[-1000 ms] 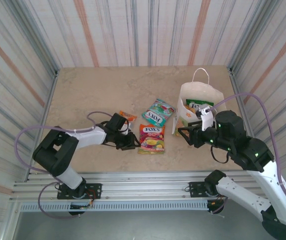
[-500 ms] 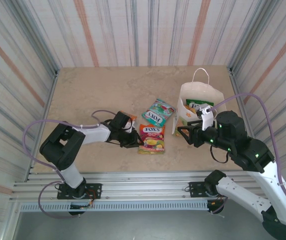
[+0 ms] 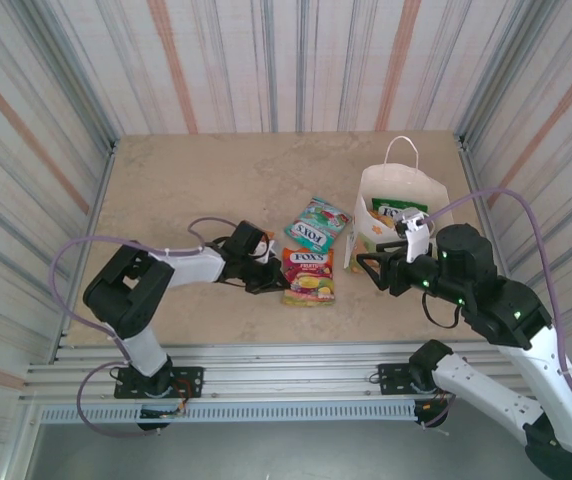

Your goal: Place the snacks into the paper bag

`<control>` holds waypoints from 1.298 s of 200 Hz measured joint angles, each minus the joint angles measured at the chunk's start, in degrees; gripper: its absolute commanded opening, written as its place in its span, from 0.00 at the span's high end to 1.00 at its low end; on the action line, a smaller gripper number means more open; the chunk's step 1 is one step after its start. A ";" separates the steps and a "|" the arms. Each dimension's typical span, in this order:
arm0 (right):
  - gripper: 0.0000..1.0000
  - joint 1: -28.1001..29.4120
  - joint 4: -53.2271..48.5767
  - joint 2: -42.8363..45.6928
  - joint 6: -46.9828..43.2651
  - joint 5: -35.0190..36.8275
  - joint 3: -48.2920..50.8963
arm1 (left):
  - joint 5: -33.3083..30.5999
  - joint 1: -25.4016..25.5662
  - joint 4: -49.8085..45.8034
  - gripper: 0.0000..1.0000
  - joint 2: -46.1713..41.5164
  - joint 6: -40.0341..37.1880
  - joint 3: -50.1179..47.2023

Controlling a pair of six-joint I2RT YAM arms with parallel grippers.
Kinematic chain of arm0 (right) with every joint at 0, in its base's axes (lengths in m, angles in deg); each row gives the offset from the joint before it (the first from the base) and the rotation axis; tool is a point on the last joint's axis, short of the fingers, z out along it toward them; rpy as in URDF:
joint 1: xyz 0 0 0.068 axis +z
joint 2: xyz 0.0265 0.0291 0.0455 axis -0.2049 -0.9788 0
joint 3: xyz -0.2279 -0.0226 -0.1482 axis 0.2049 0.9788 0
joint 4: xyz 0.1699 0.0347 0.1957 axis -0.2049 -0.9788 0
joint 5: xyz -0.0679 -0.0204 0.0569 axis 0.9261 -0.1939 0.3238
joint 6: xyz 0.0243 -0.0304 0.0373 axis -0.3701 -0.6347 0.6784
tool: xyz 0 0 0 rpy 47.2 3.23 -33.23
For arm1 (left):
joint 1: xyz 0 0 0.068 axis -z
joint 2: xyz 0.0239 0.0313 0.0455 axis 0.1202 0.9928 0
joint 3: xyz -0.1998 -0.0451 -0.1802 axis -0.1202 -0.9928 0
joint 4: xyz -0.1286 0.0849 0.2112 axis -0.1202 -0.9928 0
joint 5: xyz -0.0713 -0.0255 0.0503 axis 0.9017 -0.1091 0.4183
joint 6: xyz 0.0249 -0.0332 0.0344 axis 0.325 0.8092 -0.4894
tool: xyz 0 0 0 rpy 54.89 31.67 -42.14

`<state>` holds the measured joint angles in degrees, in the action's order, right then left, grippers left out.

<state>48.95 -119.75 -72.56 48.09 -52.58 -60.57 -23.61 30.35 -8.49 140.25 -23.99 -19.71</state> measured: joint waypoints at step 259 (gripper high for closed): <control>0.38 0.04 7.89 -8.57 -14.29 -5.03 -0.35 | -26.36 0.33 -54.62 1.00 -21.38 -66.75 34.56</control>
<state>48.99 -111.86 -81.13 33.79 -57.60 -60.92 -49.97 30.68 -63.11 118.87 -90.74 14.85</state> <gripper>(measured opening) 0.619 0.044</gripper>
